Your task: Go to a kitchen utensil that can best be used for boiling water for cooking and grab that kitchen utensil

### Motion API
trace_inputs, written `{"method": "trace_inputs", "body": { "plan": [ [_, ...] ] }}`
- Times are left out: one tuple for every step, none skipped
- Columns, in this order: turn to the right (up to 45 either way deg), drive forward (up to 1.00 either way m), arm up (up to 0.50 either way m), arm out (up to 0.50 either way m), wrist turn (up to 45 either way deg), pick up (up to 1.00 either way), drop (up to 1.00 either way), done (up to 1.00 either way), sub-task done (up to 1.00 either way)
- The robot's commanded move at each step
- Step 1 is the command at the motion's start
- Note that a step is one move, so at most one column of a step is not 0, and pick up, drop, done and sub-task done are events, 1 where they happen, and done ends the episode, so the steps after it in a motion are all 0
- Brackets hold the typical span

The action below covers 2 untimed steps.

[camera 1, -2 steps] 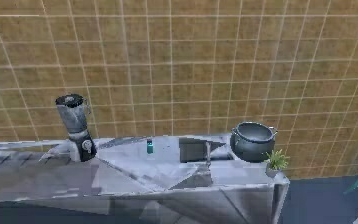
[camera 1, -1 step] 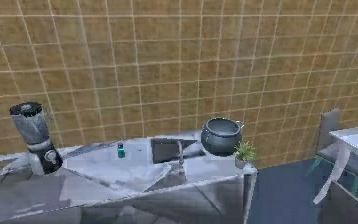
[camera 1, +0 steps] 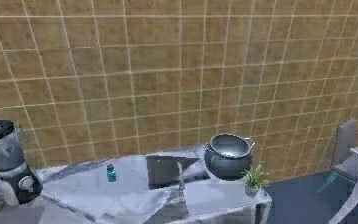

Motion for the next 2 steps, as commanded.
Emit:
{"method": "trace_inputs", "body": {
  "plan": [
    [-45.0, 0.00, 0.00, 0.00, 0.0, 0.00, 0.00, 0.00, 0.00],
    [-27.0, 0.00, 0.00, 0.00, 0.0, 0.00, 0.00, 0.00, 0.00]
  ]
}}
